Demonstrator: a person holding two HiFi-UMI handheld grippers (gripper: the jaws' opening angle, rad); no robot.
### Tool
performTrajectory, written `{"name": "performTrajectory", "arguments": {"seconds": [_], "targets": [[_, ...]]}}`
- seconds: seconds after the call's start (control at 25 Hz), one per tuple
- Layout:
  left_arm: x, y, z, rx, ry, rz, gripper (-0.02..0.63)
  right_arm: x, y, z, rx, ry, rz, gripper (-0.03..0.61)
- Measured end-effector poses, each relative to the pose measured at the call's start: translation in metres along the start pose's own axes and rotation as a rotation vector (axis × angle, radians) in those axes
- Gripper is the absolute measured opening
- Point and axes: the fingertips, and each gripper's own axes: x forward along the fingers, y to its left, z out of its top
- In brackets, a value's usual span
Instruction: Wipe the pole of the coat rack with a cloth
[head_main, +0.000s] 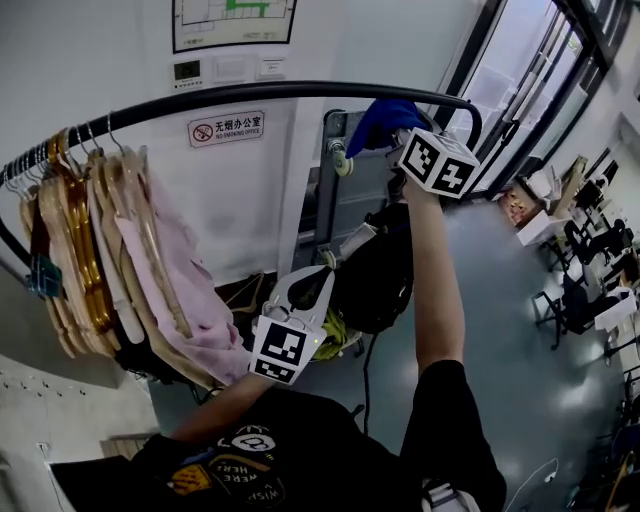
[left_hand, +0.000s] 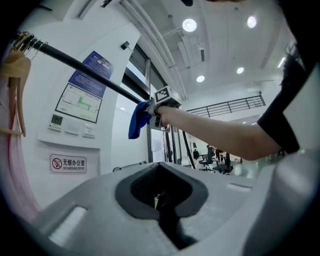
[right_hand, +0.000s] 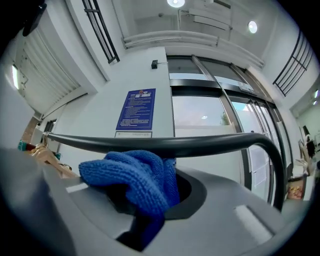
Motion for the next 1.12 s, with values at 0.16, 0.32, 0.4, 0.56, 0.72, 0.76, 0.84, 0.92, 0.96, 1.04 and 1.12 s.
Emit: {"name": "performTrajectory", "arguments": {"seconds": [0.16, 0.32, 0.4, 0.56, 0.72, 0.76, 0.84, 0.92, 0.96, 1.04, 1.12], "targets": [[0.016, 0.004, 0.016, 0.012, -0.008, 0.0, -0.006, -0.007, -0.059, 0.0, -0.007, 0.025, -0.095, 0.063], [0.02, 0.009, 0.033, 0.029, -0.028, -0.011, -0.006, -0.016, -0.117, 0.0, 0.002, 0.031, -0.244, 0.063], [0.016, 0.017, 0.039, 0.037, -0.028, -0.011, -0.006, -0.019, -0.12, 0.0, 0.023, 0.026, -0.261, 0.06], [0.004, 0.04, 0.054, 0.025, -0.038, 0.002, -0.006, -0.019, -0.072, 0.001, 0.023, 0.001, -0.174, 0.058], [-0.025, 0.069, 0.066, 0.005, -0.066, 0.049, -0.006, -0.011, 0.022, 0.003, 0.015, -0.019, -0.018, 0.058], [-0.033, 0.077, 0.068, 0.007, -0.071, 0.067, -0.006, -0.007, 0.052, 0.002, 0.014, -0.022, 0.037, 0.058], [-0.049, 0.091, 0.068, 0.003, -0.075, 0.098, -0.006, 0.0, 0.112, 0.001, 0.026, -0.028, 0.144, 0.058], [-0.063, 0.099, 0.067, -0.019, -0.075, 0.117, -0.006, 0.005, 0.161, -0.001, 0.084, -0.03, 0.225, 0.058], [-0.07, 0.1, 0.066, -0.029, -0.076, 0.123, -0.006, 0.008, 0.182, -0.002, 0.108, -0.031, 0.256, 0.058], [-0.082, 0.103, 0.066, -0.031, -0.08, 0.137, -0.006, 0.013, 0.225, -0.003, 0.107, -0.033, 0.32, 0.058], [-0.088, 0.106, 0.066, -0.035, -0.085, 0.139, -0.006, 0.018, 0.269, -0.003, 0.091, -0.026, 0.404, 0.058]]}}
